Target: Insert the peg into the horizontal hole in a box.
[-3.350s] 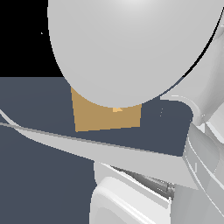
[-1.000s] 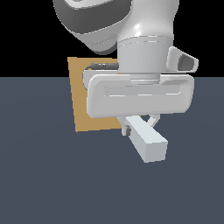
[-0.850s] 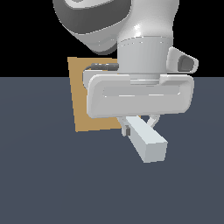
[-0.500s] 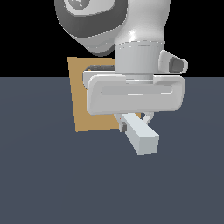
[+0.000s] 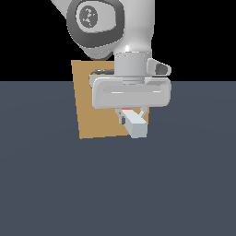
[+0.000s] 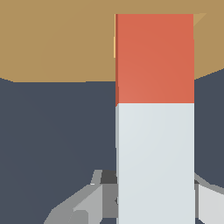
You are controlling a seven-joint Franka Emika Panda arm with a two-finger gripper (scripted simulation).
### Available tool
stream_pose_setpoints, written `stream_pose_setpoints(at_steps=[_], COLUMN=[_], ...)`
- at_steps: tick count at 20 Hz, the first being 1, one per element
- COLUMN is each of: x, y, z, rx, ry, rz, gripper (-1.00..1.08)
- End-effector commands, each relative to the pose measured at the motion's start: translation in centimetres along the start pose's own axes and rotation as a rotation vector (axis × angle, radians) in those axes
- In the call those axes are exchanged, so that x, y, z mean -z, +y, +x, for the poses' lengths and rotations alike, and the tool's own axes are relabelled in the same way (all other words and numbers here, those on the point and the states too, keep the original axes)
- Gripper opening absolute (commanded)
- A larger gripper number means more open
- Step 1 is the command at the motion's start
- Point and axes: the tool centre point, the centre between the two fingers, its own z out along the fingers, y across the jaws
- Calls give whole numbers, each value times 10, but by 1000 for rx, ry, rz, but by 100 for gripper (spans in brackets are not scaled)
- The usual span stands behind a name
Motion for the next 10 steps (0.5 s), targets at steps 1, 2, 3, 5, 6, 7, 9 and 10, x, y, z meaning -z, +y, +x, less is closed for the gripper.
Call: stream_pose_setpoints(at_steps=[1, 2, 3, 5, 6, 7, 9, 10], x=[-1, -1, -1, 0, 0, 0, 0, 0], y=[0, 0, 0, 0, 1, 1, 2, 2], z=[25, 30, 34, 39, 40, 41, 39, 39], rx=[11, 11, 11, 11, 11, 11, 11, 11], ry=[3, 3, 3, 3, 3, 3, 3, 3], rz=[1, 1, 1, 1, 1, 1, 1, 1], gripper=[-100, -100, -100, -100, -100, -100, -100, -100])
